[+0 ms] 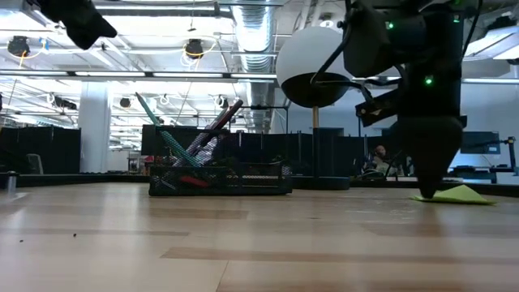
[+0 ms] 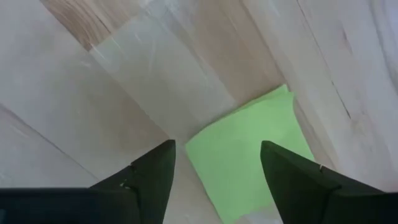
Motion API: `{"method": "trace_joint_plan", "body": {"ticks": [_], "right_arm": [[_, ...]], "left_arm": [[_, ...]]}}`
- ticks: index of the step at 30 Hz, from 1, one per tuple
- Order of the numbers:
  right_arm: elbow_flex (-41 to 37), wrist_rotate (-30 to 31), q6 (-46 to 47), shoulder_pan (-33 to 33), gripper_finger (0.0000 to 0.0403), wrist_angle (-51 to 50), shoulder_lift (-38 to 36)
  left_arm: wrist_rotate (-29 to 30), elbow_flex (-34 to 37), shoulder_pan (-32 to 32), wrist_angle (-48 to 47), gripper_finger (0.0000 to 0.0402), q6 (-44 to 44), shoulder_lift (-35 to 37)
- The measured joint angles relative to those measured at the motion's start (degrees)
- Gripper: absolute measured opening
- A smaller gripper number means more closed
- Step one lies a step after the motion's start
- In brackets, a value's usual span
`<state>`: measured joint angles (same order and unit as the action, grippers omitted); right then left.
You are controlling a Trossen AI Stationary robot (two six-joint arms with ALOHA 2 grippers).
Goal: Pick and place office supplies into organizer
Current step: Put the green sticky note into the black desk organizer
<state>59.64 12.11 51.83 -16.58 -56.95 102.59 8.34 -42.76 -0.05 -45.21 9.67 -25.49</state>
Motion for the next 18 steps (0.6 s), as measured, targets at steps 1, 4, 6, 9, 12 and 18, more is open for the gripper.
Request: {"method": "trace_joint_plan", "body": {"ticks": [1, 4, 6, 9, 12, 18], "right_arm": [[0.0, 0.0, 0.0, 0.2, 0.0231, 0.3, 0.0], [-0.8, 0.0, -0.3, 0.2, 0.0224, 1.0, 0.0], [-1.9, 0.0, 0.8, 0.2, 0.0220, 0.7, 0.0], [-3.3, 0.0, 2.2, 0.2, 0.0214, 1.6, -0.3], [-3.4, 0.7, 2.2, 0.2, 0.0207, 1.6, -0.3], [-3.5, 0.3, 0.4, 1.7, 0.0173, 2.0, -0.2]], "left_arm": [[0.0, 0.0, 0.0, -0.4, 0.0000, 0.0, 0.0], [0.0, 0.0, 0.0, -1.3, 0.0000, 0.0, 0.0], [0.0, 0.0, 0.0, -1.6, 0.0000, 0.0, 0.0], [0.0, 0.0, 0.0, -1.7, 0.0000, 0.0, 0.0], [0.0, 0.0, 0.0, -1.7, 0.0000, 0.0, 0.0], [0.0, 0.0, 0.0, -1.7, 0.0000, -0.6, 0.0]]}}
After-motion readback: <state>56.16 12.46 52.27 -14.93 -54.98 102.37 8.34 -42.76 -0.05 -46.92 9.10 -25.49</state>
